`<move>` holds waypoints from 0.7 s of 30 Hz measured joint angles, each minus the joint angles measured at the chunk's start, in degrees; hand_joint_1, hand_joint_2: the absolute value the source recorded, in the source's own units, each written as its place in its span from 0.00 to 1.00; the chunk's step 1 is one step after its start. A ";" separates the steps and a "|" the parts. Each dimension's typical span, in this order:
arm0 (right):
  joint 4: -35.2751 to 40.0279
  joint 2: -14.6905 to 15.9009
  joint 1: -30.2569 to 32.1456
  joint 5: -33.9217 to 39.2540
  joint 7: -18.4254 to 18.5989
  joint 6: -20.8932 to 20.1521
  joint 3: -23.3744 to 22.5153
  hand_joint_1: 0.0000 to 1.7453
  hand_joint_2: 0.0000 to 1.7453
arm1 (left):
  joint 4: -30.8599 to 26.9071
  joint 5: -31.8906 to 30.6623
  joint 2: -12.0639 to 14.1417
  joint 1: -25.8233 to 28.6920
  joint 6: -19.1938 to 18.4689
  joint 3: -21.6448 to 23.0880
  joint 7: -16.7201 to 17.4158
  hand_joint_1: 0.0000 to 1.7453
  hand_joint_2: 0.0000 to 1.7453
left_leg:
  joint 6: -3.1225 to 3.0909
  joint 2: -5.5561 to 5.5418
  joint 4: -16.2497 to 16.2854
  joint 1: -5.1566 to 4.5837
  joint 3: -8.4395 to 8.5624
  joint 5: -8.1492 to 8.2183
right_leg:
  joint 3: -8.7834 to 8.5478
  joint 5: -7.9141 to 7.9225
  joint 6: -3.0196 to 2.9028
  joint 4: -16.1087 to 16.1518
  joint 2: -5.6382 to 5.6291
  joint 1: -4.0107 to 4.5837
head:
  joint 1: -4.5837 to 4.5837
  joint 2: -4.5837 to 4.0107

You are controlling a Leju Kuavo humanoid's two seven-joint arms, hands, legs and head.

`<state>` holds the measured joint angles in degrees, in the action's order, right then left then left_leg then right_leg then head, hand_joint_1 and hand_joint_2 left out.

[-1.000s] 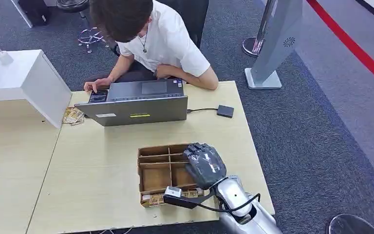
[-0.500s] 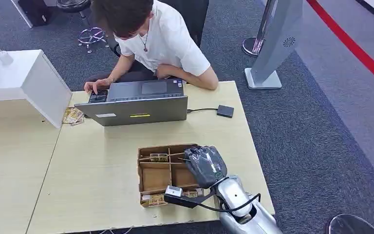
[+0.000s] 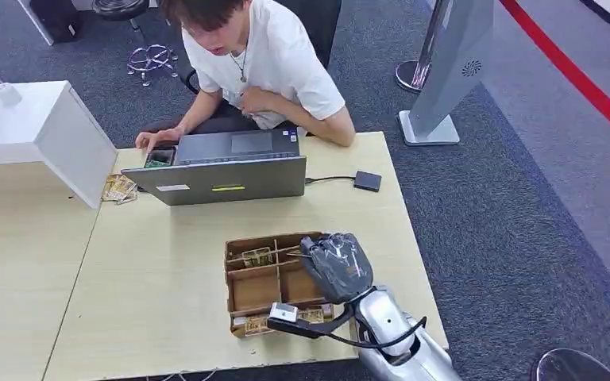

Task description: Pass the card to the sensor for recognition and then transmit it.

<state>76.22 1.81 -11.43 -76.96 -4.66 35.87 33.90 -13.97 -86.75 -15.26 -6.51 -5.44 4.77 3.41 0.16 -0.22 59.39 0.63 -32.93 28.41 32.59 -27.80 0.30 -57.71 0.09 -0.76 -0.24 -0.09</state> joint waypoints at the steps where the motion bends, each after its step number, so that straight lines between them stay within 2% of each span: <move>1: 0.24 0.00 0.06 0.00 -0.04 0.24 -0.11 1.00 1.00 | 0.00 0.00 0.00 0.00 0.00 0.04 0.00 0.00 0.00 | 0.00 0.00 0.00 0.00 0.00 0.00 | 0.00 0.00 0.00 0.00 0.00 0.00 | 0.00 0.00; 10: 3.48 0.00 1.00 1.09 -2.34 3.50 -0.81 1.00 1.00 | 0.00 0.00 -0.02 -0.01 -0.30 0.13 -0.09 0.00 0.00 | 0.00 0.00 0.00 0.00 0.00 0.00 | 0.00 0.00 0.00 0.00 0.00 0.00 | 0.00 0.00; 15: 6.62 -0.24 2.03 1.92 -6.15 3.65 -1.90 1.00 1.00 | 0.00 0.00 -0.07 -0.03 -0.55 0.72 -0.42 0.00 0.00 | 0.00 0.00 0.00 0.00 0.00 0.00 | 0.00 0.00 0.00 0.00 0.00 0.00 | 0.02 0.00; 21: 10.38 -2.82 3.04 2.53 -11.19 3.65 -5.22 1.00 1.00 | 0.00 -0.09 -0.26 -0.09 -0.96 1.05 -0.52 0.00 0.00 | 0.00 0.00 0.00 0.00 0.00 0.00 | 0.00 0.00 0.00 0.00 0.00 0.00 | 0.02 0.00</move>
<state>86.59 -1.00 -8.39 -74.42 -15.84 39.52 28.68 -13.97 -86.84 -15.52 -6.61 -6.40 5.81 2.89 0.16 -0.22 59.39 0.63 -32.92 28.41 32.59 -27.80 0.30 -57.71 0.09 -0.76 -0.22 -0.09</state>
